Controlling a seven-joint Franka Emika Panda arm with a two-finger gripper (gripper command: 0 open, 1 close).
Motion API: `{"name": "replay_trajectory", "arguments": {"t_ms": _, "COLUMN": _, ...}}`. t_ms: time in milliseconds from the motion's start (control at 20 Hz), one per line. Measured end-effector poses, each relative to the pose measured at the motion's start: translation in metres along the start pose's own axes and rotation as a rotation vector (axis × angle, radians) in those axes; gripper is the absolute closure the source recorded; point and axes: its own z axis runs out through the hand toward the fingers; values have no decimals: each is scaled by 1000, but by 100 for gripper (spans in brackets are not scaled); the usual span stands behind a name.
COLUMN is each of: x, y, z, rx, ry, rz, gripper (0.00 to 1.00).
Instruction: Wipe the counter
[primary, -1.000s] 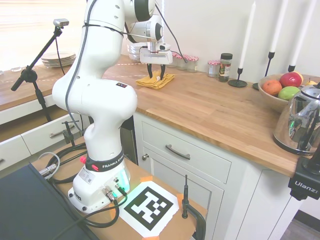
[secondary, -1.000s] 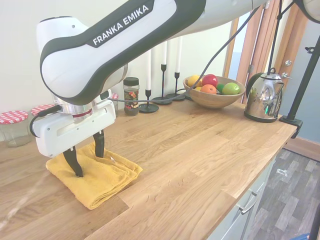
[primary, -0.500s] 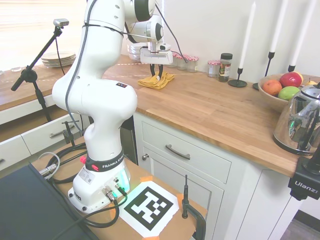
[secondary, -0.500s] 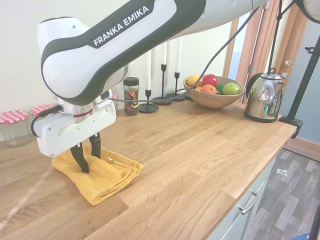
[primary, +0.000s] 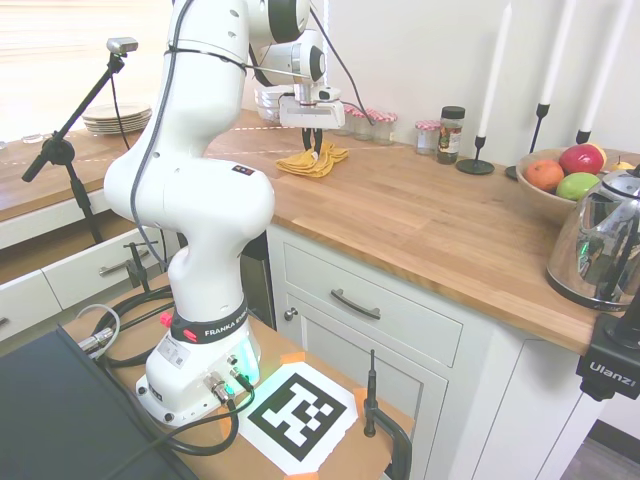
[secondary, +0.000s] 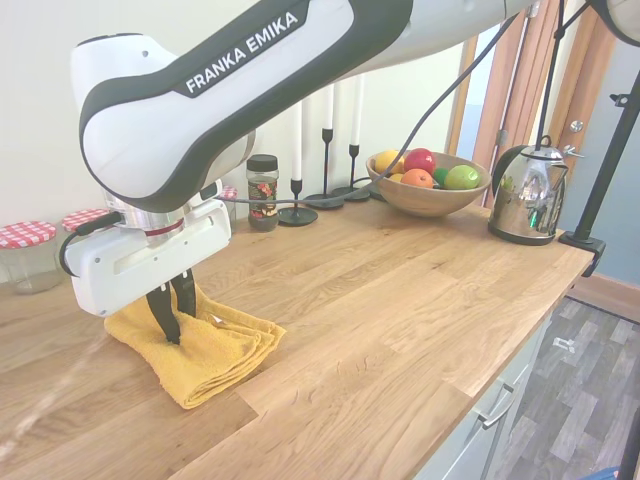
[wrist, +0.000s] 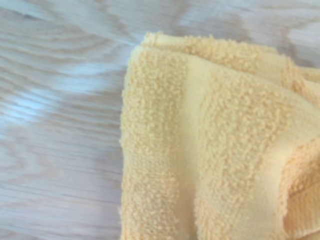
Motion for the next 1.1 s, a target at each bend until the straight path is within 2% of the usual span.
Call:
{"name": "replay_trajectory", "arguments": {"t_ms": 200, "x": 8, "y": 8, "z": 0, "rx": 1, "ry": 5, "rz": 18, "gripper": 100}}
{"name": "replay_trajectory", "arguments": {"t_ms": 350, "x": 25, "y": 29, "z": 2, "rx": 5, "ry": 11, "rz": 51, "gripper": 100}}
{"name": "replay_trajectory", "arguments": {"t_ms": 700, "x": 66, "y": 108, "z": 10, "rx": 14, "ry": 15, "rz": 102, "gripper": 100}}
{"name": "replay_trajectory", "arguments": {"t_ms": 1100, "x": 119, "y": 218, "z": 20, "rx": 14, "ry": 10, "rz": 144, "gripper": 100}}
